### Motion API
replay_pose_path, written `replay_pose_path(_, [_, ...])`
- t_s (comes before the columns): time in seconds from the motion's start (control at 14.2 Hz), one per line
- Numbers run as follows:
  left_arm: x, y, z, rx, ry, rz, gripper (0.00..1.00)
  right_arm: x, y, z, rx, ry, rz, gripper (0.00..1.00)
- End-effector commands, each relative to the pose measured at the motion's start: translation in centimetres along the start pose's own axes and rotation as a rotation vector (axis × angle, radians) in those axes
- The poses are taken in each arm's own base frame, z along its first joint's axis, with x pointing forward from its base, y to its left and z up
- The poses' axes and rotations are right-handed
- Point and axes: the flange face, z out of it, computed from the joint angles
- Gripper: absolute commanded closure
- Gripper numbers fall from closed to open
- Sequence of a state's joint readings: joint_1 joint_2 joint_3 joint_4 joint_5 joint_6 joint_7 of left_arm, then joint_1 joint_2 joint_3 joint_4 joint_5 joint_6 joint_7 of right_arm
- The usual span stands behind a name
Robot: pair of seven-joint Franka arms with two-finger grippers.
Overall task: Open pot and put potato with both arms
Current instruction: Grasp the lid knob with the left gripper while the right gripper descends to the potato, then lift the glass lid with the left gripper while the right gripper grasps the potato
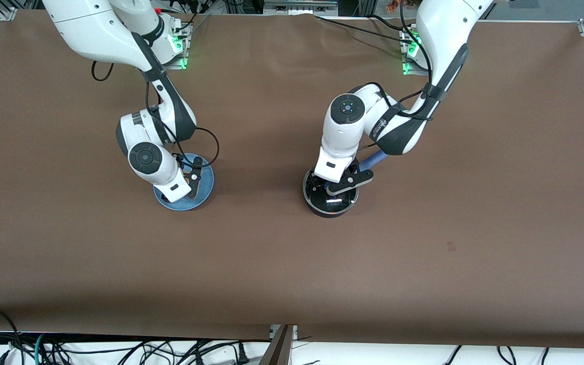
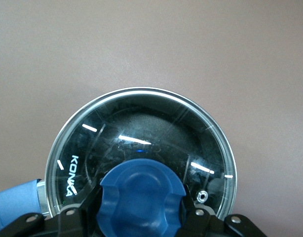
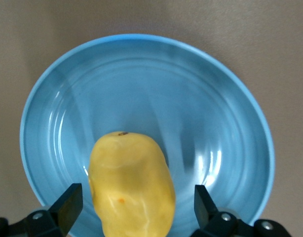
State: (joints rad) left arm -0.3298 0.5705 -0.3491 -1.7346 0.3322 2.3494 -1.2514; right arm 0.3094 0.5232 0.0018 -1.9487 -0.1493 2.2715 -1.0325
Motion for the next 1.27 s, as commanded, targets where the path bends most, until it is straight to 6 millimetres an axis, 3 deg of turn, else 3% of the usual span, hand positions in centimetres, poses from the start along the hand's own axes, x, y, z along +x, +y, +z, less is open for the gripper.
replay_pose_path(0.0, [0.1, -0.1, -0.1, 0.012, 0.003, 0.044, 0.41, -0.1, -0.2, 0.3, -0.015, 0.003, -0.022, 0.06])
replay_pose_path(0.14, [0.3, -0.2, 0.0, 0.012, 0.002, 0.046, 0.43, -0.1, -0.2, 0.3, -0.017, 0.004, -0.022, 0.22])
replay_pose_path(0.28, [0.4, -0.2, -0.1, 0.012, 0.002, 0.045, 0.46, -0.1, -0.2, 0.3, -0.017, 0.004, -0.02, 0.48])
replay_pose_path(0.49, [0.6, -0.2, -0.3, 0.009, 0.004, 0.049, 0.48, -0.1, 0.0, -0.6, -0.027, 0.011, 0.002, 0.71])
replay_pose_path(0.7, [0.9, -0.3, -0.7, 0.012, -0.006, 0.058, 0.5, -0.2, 0.0, -1.8, -0.035, 0.023, 0.058, 0.75])
replay_pose_path(0.98, [1.8, -0.6, -1.3, 0.002, -0.012, 0.044, 0.52, -0.2, 0.1, -5.5, -0.028, 0.021, 0.177, 0.75])
replay_pose_path(1.2, [2.8, -1.3, -2.3, -0.006, -0.042, 0.061, 0.52, 1.5, 0.1, -9.2, -0.006, 0.005, 0.343, 0.75])
